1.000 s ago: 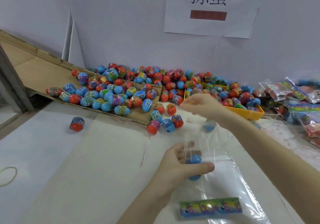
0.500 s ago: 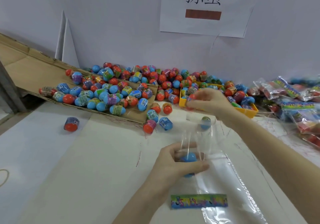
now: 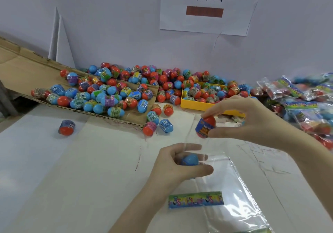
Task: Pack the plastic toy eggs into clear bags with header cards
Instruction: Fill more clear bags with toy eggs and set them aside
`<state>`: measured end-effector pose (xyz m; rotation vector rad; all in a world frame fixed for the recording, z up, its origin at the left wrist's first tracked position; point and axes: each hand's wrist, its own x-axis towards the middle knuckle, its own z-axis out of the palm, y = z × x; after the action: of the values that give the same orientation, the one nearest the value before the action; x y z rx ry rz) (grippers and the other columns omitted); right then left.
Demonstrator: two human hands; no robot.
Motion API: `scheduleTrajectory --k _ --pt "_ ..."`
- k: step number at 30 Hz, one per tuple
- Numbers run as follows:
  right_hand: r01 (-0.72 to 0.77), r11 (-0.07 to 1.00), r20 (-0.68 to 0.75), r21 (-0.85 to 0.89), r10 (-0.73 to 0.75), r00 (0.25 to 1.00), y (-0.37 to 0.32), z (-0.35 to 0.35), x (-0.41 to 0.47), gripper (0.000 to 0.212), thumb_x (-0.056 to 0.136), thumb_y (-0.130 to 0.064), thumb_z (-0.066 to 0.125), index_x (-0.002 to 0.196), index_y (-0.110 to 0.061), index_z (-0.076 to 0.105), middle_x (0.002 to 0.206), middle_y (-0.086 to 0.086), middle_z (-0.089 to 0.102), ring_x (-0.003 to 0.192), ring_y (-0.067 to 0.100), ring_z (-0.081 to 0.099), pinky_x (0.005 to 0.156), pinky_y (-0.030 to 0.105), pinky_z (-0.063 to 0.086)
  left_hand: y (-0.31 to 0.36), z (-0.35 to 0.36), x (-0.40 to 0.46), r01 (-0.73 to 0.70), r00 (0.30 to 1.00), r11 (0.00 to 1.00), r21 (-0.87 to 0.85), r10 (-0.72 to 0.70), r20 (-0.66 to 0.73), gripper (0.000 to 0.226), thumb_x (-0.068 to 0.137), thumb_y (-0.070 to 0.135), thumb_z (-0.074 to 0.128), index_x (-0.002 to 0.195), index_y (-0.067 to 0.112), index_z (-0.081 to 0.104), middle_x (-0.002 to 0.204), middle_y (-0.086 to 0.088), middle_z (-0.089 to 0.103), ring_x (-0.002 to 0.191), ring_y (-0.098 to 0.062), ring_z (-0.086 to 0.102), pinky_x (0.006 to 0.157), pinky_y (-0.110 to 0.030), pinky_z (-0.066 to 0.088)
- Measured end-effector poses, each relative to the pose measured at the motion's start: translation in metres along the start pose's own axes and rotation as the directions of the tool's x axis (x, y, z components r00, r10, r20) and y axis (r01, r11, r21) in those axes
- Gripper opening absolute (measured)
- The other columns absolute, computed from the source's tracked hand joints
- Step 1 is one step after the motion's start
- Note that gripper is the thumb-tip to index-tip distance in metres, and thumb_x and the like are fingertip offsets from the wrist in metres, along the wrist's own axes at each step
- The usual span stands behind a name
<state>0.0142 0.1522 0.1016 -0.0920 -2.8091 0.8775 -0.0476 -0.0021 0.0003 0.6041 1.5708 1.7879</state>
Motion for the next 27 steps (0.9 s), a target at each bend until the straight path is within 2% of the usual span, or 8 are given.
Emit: scheduleTrajectory --k 2,4,7,10,13,18,22,27 --pt "0.005 0.999 0.065 -0.037 -0.003 0.998 -0.001 -0.003 0.001 0.028 0.052 -0.049 0.061 0.08 -0.049 0.057 0.082 -0.043 0.055 0.094 -0.016 0.046 0.073 0.007 0.044 0.0 0.0 0.0 -0.002 1.0 1.0 0.014 0.002 -0.001 0.035 0.064 0.005 0.081 0.092 0.022 0.068 0.079 0.011 0.074 0.077 -0.003 0.069 0.056 -0.012 0.049" --pt "0.002 0.995 0.15 -0.102 0.013 0.989 0.0 -0.006 0.0 0.028 0.054 -0.052 0.059 0.082 -0.051 0.056 0.083 -0.044 0.054 0.097 -0.014 0.041 0.083 0.018 0.042 0.001 0.0 -0.001 -0.002 1.0 1.0 0.024 0.002 0.001 0.034 0.065 0.007 0.08 0.093 0.022 0.068 0.078 0.014 0.074 0.076 0.0 0.069 0.056 -0.011 0.049" --pt "0.002 0.98 0.253 -0.199 0.05 0.966 0.0 -0.009 -0.001 0.034 0.059 -0.056 0.054 0.092 -0.051 0.053 0.089 -0.036 0.055 0.098 -0.021 0.034 0.103 0.035 0.024 0.002 0.0 -0.001 -0.018 0.999 0.999 0.029 0.017 0.032 0.034 0.066 0.007 0.08 0.094 0.023 0.069 0.08 0.012 0.074 0.077 -0.001 0.069 0.057 -0.013 0.05" --pt "0.04 0.972 0.315 -0.231 0.035 0.948 -0.005 -0.01 -0.002 0.035 0.057 -0.061 0.047 0.092 -0.053 0.052 0.091 -0.037 0.053 0.099 -0.021 0.03 0.095 0.028 0.021 0.003 0.0 -0.002 -0.035 0.999 0.999 0.024 0.034 0.032 0.026 0.067 0.008 0.079 0.075 0.033 0.072 0.071 0.012 0.073 0.066 0.001 0.067 0.053 -0.012 0.048" --pt "0.038 0.974 0.328 -0.224 0.039 0.944 -0.009 -0.01 -0.004 0.03 0.056 -0.06 0.047 0.084 -0.055 0.052 0.09 -0.042 0.048 0.096 -0.025 0.025 0.087 0.023 0.017 0.003 -0.001 -0.001 -0.02 0.999 0.999 0.026 0.019 0.043 0.023 0.068 0.01 0.079 0.082 0.028 0.072 0.069 0.005 0.072 0.059 -0.002 0.064 0.055 -0.013 0.049" --pt "0.047 0.977 0.372 -0.209 0.035 0.928 -0.009 -0.006 -0.002 0.022 0.062 -0.055 0.044 0.082 -0.054 0.053 0.097 -0.038 0.049 0.106 -0.015 0.027 0.101 0.032 0.019 0.003 -0.001 0.0 0.027 0.995 0.999 0.036 -0.03 0.096 0.026 0.067 0.019 0.079 0.091 0.025 0.07 0.082 -0.007 0.074 0.068 -0.011 0.067 0.061 -0.015 0.052" --pt "0.066 0.988 0.453 -0.142 0.006 0.891 -0.007 0.0 -0.001 0.033 0.052 -0.07 0.045 0.083 -0.061 0.05 0.1 -0.042 0.047 0.109 -0.015 0.026 0.1 0.031 0.022 0.004 -0.003 -0.001 0.009 0.989 0.999 0.033 -0.014 0.15 0.025 0.067 0.018 0.078 0.092 0.019 0.072 0.08 -0.005 0.074 0.076 -0.02 0.069 0.066 -0.019 0.055" --pt "0.076 0.98 0.468 -0.185 0.02 0.884 -0.001 0.006 -0.002 0.044 0.045 -0.072 0.052 0.086 -0.055 0.056 0.106 -0.038 0.045 0.115 -0.01 0.022 0.103 0.034 0.02 0.006 -0.003 -0.003 0.014 0.983 0.998 -0.067 -0.001 0.183 0.033 0.054 0.033 0.074 0.084 0.02 0.072 0.077 -0.002 0.073 0.069 -0.012 0.069 0.062 -0.019 0.053"
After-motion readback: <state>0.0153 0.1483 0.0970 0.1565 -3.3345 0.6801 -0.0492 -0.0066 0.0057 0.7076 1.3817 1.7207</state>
